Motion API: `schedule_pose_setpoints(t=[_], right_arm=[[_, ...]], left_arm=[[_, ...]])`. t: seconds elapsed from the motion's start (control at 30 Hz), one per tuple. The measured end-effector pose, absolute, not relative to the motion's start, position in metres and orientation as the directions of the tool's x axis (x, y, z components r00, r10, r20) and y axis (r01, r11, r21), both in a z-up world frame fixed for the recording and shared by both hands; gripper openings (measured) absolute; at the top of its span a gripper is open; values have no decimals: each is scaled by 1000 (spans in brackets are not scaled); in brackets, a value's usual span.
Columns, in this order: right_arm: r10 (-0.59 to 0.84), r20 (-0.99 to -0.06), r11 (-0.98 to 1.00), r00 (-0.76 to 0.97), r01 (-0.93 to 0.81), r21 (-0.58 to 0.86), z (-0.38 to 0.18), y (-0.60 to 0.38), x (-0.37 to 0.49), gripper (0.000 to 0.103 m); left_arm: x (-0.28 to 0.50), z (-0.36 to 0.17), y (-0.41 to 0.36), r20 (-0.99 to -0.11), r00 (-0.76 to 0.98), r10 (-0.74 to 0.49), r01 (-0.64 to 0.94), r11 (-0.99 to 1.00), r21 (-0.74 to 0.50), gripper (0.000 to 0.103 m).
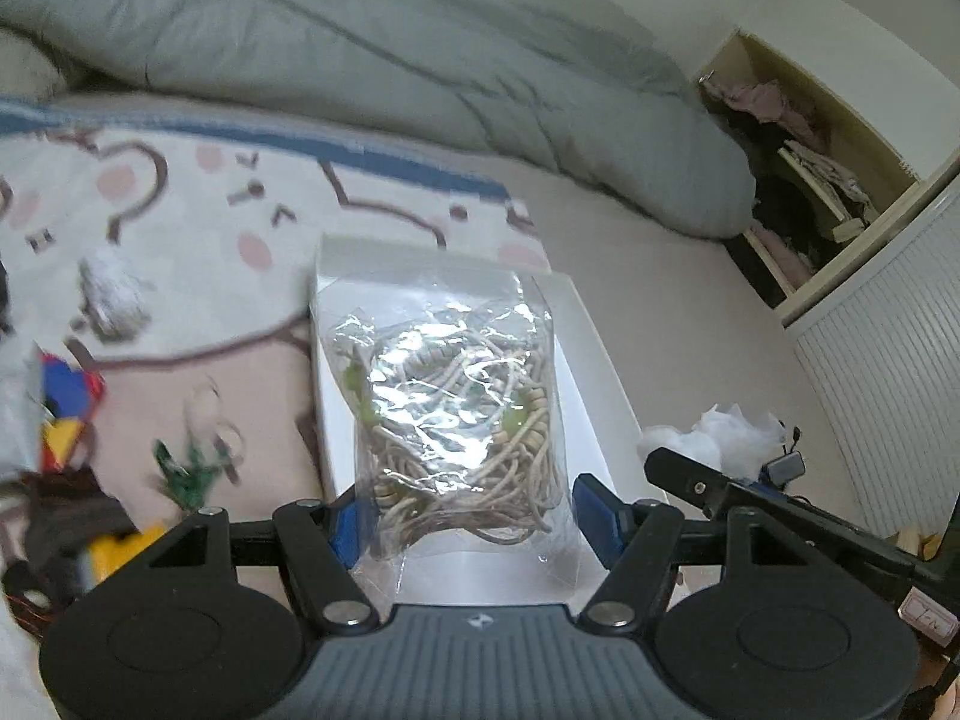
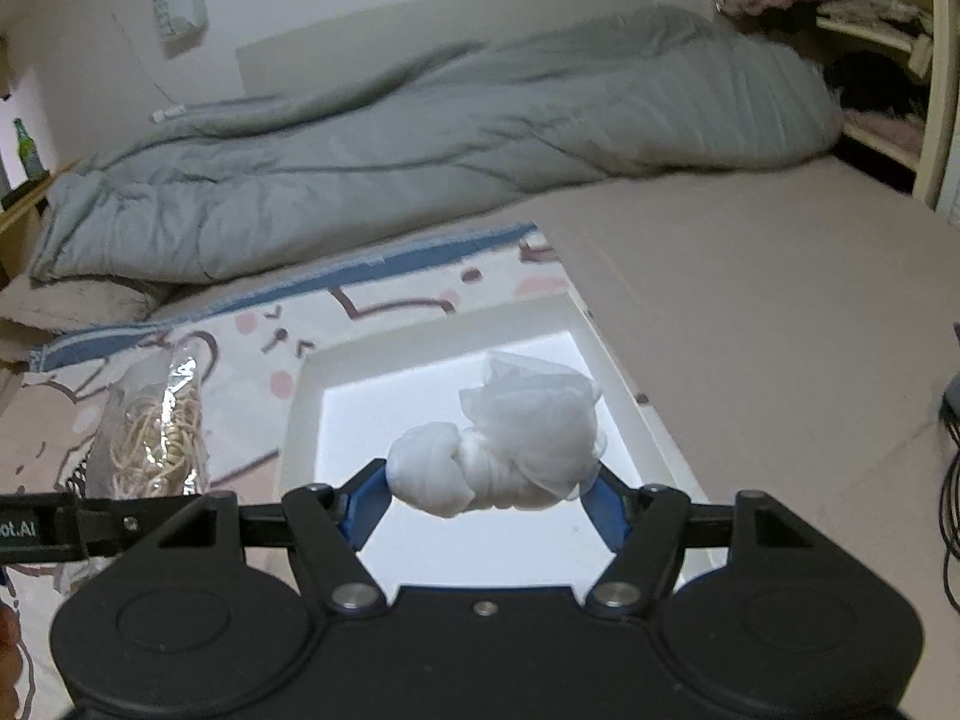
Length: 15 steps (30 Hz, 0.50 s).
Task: Organize objects
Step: 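Lift and carry the tissue with the right tool while the left tool carries the bag to the white box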
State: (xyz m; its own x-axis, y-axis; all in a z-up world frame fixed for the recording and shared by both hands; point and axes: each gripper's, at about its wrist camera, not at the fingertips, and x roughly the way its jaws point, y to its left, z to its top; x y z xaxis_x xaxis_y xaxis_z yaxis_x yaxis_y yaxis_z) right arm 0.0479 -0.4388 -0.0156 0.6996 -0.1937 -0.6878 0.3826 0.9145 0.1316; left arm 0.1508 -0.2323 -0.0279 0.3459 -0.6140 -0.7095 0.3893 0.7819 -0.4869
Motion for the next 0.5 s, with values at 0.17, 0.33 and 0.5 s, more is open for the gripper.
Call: schedule_pose_setpoints(t=[0.17, 0.33, 0.5], right_arm=[[-180, -744, 906, 643, 403, 129, -29, -448, 49, 70], [-163, -789, 910, 592, 400, 112, -39, -452, 51, 70], [-144, -806, 912, 575, 394, 118, -44, -452, 52, 70]], left_arm=[[153, -48, -246, -733, 310, -605, 374, 787, -491, 69], [151, -60, -253, -726, 255, -639, 408, 752, -518, 70], [143, -66, -262, -757, 260, -600, 450, 769, -454, 79]])
